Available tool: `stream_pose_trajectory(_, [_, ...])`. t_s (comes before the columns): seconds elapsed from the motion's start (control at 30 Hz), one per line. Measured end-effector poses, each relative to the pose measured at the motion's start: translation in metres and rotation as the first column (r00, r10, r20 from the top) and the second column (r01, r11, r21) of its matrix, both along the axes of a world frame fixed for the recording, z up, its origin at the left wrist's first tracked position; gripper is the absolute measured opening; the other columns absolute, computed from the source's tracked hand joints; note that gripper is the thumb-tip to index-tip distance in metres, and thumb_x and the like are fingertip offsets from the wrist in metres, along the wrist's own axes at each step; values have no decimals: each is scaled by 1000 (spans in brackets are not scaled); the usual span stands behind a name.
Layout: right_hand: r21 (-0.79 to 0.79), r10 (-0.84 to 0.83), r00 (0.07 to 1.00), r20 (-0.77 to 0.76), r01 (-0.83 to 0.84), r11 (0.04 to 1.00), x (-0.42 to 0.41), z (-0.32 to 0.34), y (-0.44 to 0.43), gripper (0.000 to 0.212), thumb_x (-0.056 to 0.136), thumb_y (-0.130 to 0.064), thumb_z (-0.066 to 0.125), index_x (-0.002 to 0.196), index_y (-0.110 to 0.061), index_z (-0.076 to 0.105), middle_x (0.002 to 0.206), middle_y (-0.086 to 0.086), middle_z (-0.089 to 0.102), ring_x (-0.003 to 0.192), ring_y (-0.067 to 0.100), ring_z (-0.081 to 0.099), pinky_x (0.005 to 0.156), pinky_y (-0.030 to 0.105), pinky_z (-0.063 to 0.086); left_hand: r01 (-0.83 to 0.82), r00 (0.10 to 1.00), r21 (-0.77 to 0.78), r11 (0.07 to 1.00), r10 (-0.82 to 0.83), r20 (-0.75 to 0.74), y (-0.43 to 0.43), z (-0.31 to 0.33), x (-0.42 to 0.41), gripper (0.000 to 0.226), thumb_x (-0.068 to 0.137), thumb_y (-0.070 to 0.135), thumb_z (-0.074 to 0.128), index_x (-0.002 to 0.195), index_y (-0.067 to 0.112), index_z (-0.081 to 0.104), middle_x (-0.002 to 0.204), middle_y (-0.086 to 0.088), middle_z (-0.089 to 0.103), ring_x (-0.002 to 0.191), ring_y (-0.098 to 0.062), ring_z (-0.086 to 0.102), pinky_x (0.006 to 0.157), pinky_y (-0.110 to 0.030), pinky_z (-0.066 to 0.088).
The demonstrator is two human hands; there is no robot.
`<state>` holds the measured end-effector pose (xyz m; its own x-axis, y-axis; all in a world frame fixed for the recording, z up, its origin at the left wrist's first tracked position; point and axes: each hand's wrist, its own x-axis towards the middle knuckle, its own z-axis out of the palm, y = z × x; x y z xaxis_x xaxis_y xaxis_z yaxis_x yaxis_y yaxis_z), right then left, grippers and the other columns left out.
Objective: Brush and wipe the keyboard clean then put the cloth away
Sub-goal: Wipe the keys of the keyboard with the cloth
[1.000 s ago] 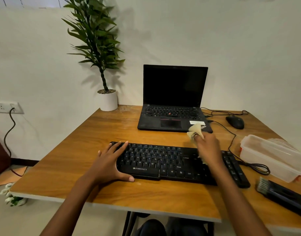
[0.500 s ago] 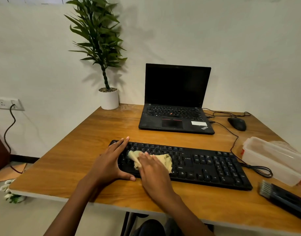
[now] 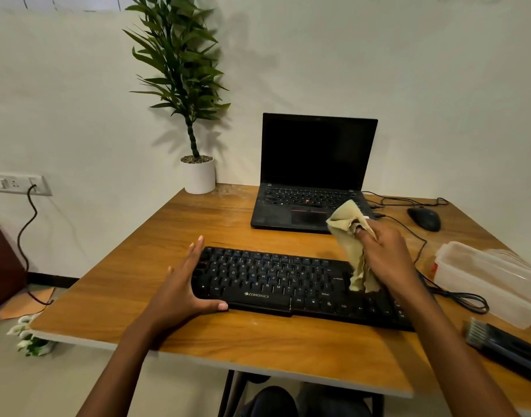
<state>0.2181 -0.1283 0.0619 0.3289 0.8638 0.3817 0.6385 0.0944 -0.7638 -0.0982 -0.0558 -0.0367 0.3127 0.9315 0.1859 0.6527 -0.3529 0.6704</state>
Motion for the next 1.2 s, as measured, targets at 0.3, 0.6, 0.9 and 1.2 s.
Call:
stream_pose_trajectory(0.3, [-209, -202, 904, 377, 296, 932, -72, -79, 53, 32, 97, -17, 42, 127, -10, 52, 130, 9, 55, 119, 23, 52, 96, 30, 46, -74, 989, -98, 992, 86, 123, -1, -10, -14, 136, 43, 68, 76, 138, 51, -21, 147, 7, 38, 142, -30, 23, 114, -52, 23])
stream_pose_trajectory(0.6, [-254, 243, 867, 436, -141, 957, -151, -77, 50, 40, 100, -20, 36, 140, -15, 38, 150, 4, 33, 139, 21, 27, 114, 34, 21, -57, 981, -113, 992, 77, 178, -6, -8, -13, 130, 55, 51, 78, 139, 49, -21, 146, 8, 39, 142, -27, 24, 114, -50, 24])
stream_pose_trajectory(0.9, [-469, 759, 594, 266, -608, 641, -97, -71, 15, 45, 99, -22, 39, 142, -34, 32, 152, -11, 26, 140, 11, 18, 114, 35, 17, -52, 974, -183, 982, 90, 206, -16, 5, -8, 132, 57, 39, 77, 140, 40, -26, 148, -2, 37, 134, -15, 35, 108, -29, 27])
stream_pose_trajectory(1.2, [-366, 548, 830, -106, -545, 754, -29, -14, -11, 21, 97, -15, 41, 103, -24, 58, 87, -9, 59, 70, 1, 56, 59, 14, 46, -48, 973, -172, 984, 85, 217, -18, 9, -6, 134, 58, 39, 80, 142, 34, -24, 148, 1, 36, 135, -14, 35, 106, -27, 27])
